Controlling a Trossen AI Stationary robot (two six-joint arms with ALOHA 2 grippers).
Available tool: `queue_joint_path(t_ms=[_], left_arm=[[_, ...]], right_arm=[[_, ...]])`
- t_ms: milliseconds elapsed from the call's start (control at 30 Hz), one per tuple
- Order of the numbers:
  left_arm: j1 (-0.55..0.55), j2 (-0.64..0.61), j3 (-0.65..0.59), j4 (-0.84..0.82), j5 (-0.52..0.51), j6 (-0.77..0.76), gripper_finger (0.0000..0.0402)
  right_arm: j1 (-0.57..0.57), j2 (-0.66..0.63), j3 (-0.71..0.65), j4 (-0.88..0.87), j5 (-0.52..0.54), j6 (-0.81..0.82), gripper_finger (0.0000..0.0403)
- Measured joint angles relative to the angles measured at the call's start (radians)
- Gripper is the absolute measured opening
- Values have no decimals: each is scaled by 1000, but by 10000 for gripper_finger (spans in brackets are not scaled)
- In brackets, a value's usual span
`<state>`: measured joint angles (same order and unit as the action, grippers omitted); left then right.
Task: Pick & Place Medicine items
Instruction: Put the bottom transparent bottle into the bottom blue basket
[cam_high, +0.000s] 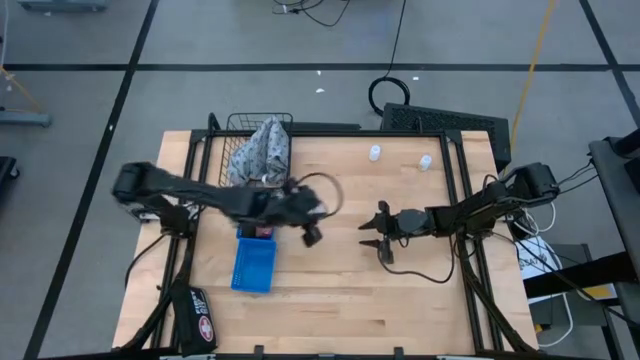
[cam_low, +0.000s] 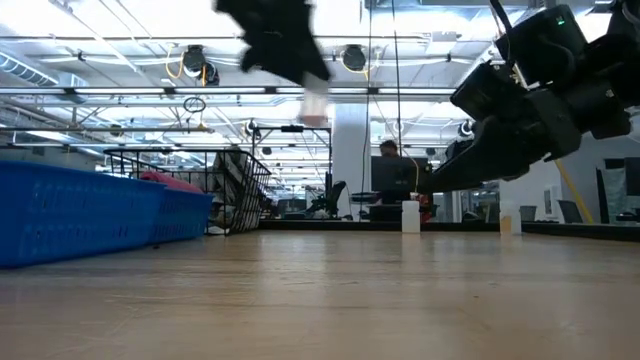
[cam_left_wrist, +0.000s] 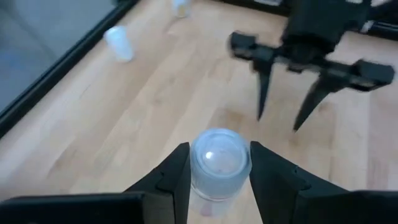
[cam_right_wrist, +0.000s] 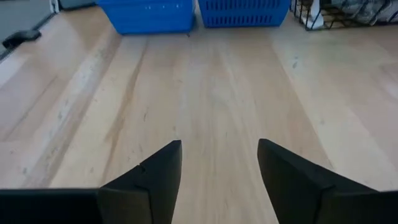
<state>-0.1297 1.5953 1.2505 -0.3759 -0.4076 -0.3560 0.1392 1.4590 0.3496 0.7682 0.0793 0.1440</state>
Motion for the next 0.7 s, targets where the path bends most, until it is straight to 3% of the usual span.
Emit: queue_joint_path(t_ms=[167, 367, 500, 700], left_arm=[[-130, -217, -238, 9, -177, -251, 134], [-382, -389, -475, 28, -373, -550, 134], [-546, -432, -564, 26, -448, -709, 134], [-678, -431, -619, -12, -479, -867, 134]], right_arm=[[-2, -1, 0, 6, 2, 0, 192], [-26, -1, 0, 67, 4, -60, 184], [-63, -1, 0, 152, 3, -107, 183], [-107, -1, 0, 273, -1, -154, 179]])
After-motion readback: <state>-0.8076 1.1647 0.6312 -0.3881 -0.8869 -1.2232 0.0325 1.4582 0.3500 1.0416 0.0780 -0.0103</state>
